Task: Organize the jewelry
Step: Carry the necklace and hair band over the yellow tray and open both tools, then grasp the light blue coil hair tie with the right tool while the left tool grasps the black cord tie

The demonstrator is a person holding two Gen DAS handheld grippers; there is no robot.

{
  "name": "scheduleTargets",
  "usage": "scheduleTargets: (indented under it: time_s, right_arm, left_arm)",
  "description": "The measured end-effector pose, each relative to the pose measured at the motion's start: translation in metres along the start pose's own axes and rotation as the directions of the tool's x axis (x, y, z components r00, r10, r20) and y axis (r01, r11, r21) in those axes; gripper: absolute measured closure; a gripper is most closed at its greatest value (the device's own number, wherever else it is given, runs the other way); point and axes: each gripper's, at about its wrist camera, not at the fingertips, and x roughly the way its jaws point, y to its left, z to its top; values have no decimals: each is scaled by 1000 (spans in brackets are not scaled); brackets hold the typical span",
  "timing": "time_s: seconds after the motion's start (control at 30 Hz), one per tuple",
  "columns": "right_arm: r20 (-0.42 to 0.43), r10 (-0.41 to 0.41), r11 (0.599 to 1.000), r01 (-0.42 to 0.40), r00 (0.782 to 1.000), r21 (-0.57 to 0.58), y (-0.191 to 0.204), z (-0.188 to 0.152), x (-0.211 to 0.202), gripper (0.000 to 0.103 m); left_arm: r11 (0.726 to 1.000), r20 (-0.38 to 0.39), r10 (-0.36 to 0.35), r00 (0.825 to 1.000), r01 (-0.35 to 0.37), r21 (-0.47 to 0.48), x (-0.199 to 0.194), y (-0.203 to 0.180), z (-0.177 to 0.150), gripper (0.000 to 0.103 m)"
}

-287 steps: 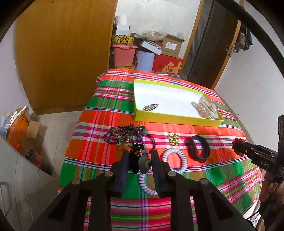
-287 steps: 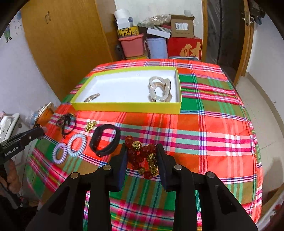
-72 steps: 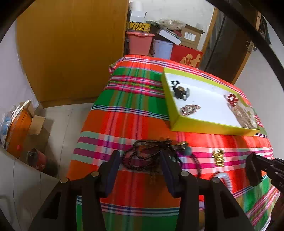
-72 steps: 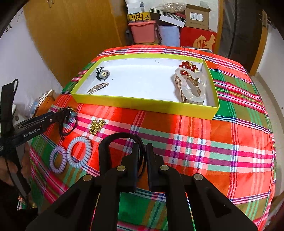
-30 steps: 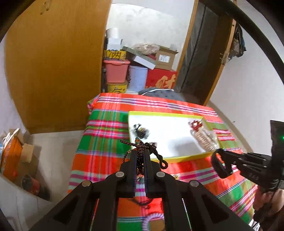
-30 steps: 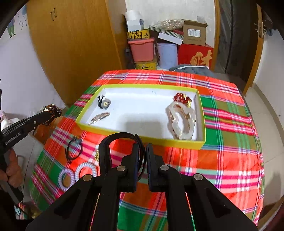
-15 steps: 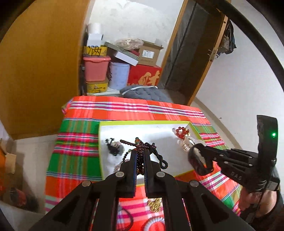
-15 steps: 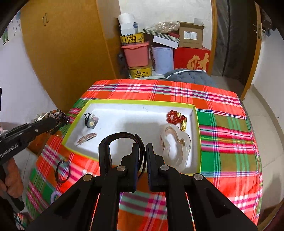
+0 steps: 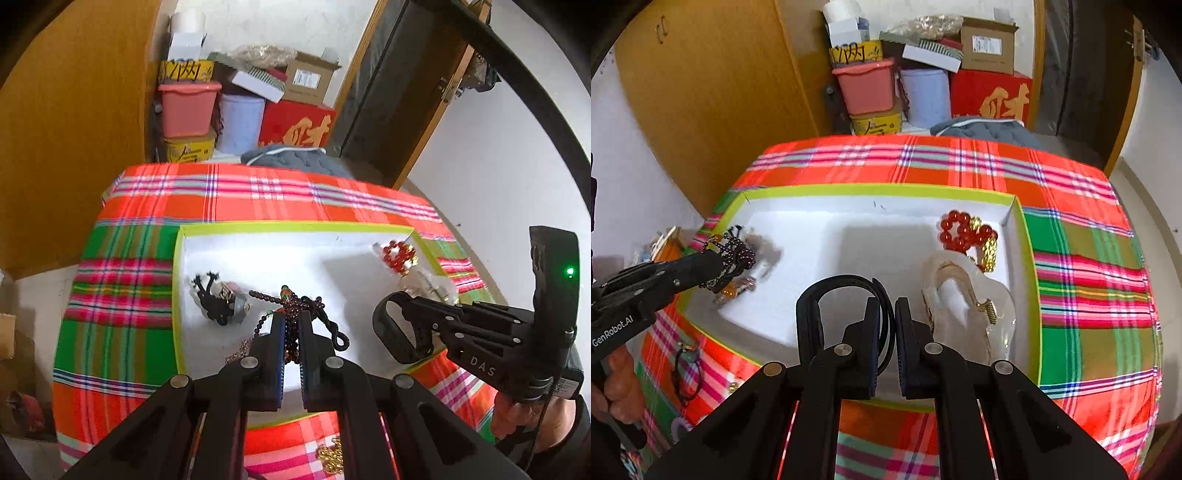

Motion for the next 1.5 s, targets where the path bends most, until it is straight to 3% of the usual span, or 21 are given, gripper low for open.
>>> scheduleTargets:
  time_s: [0.4, 0.47, 0.53, 0.6, 0.97, 1.5]
  right_arm:
    - [-27, -16, 1000, 16, 1000, -13, -1, -1, 5, 91]
    - [-21, -4, 1000, 4, 1000, -5, -1, -1, 2, 83]
    - [-14, -9, 1000, 9, 1000, -5, 0, -1, -1, 82]
    - [-5, -5, 1000, 5, 1000, -3, 1, -2, -7, 81]
    - [28, 13, 1000, -13, 1000, 3, 8, -21, -43, 81]
    - [15, 60, 998, -60, 998, -2, 19, -74, -85, 80]
  left_arm:
    - [999, -39, 42, 998, -41, 23, 14, 0, -8, 95]
    - [999, -36, 45, 998, -44, 19, 11, 1, -8, 90]
    - [999, -29, 51, 998, -51, 11, 8, 2, -9, 80]
    - [999, -18, 52, 998, -52, 1, 2, 4, -9, 77]
    - [996, 29, 83, 996, -83, -9, -45, -1, -32, 77]
    - [991, 28, 125, 992, -123, -47, -95, -1, -91, 77]
